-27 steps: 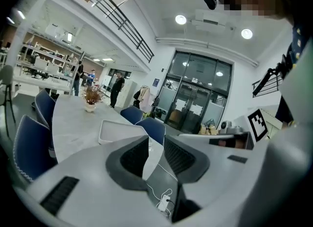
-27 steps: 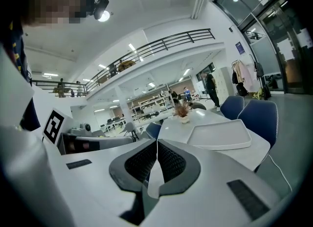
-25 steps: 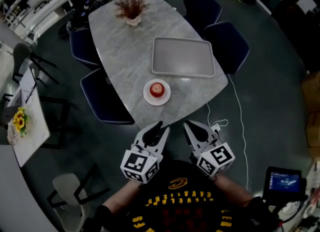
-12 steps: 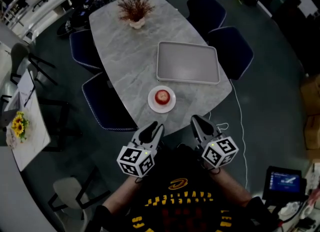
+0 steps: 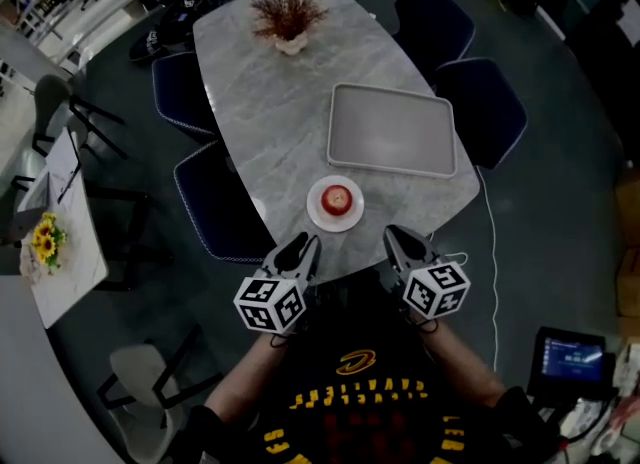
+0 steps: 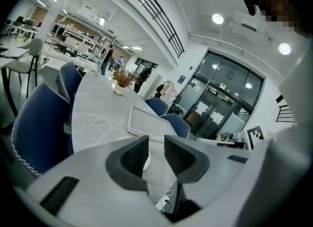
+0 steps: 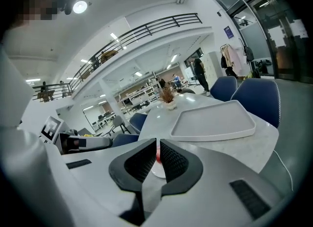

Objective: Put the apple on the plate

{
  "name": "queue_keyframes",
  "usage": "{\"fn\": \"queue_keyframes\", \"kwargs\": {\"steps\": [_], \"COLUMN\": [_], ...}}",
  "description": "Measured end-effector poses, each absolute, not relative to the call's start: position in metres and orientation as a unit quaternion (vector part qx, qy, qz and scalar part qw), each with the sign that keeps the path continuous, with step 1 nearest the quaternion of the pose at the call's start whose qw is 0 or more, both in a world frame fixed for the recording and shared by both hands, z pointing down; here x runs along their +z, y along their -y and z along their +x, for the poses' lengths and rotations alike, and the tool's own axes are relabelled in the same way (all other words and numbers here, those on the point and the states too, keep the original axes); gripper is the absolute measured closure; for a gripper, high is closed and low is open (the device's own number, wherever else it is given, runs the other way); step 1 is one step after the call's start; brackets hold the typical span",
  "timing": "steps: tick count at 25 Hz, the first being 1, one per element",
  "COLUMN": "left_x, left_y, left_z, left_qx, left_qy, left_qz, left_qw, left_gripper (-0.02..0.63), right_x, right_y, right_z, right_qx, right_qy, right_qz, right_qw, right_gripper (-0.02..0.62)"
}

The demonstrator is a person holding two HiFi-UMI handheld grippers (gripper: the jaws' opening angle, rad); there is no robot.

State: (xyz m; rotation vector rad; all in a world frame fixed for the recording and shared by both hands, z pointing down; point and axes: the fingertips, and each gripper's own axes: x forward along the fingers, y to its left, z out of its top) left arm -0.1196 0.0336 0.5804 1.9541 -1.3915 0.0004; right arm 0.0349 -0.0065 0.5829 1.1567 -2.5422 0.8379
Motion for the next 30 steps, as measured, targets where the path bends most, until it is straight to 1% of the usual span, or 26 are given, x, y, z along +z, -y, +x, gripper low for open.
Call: {"fn": "queue_keyframes", "kwargs": {"steps": [4,6,12,18,26,30], "left_x": [0.603,0.616,0.651,0.691,0.744,0.765], "left_y": [-0.018,-0.013,0.0,0.008,0.029,0.029], "left_z": [-0.127,-0.13,-0.129,-0.133,-0.13,-0.132], "left_qx": [0.003,0.003,0.034,0.057,0.089,0.067], "left_qy": [0.547,0.552,0.567,0.578,0.593,0.598], "left_qz": [0.739,0.723,0.698,0.664,0.625,0.593], "left_qw": [0.392,0.415,0.437,0.472,0.499,0.535], "left_gripper": [0.505,0.505,0.505,0.503,0.505,0.503], "right_x": [0.6,0.61,0.636,0.68,0.748,0.769], "right_y": [0.027,0.036,0.063,0.077,0.098,0.102], "right_z": [0.032,0.028,0.021,0.013,0.008,0.006], "right_qx": [0.287,0.29,0.294,0.291,0.331,0.336], "right_qy": [0.871,0.872,0.875,0.873,0.853,0.847], "right_qz": [0.377,0.365,0.338,0.305,0.273,0.265], "right_qw": [0.131,0.147,0.184,0.244,0.296,0.315], "right_gripper": [0.584,0.535,0.535,0.537,0.537,0.537]}}
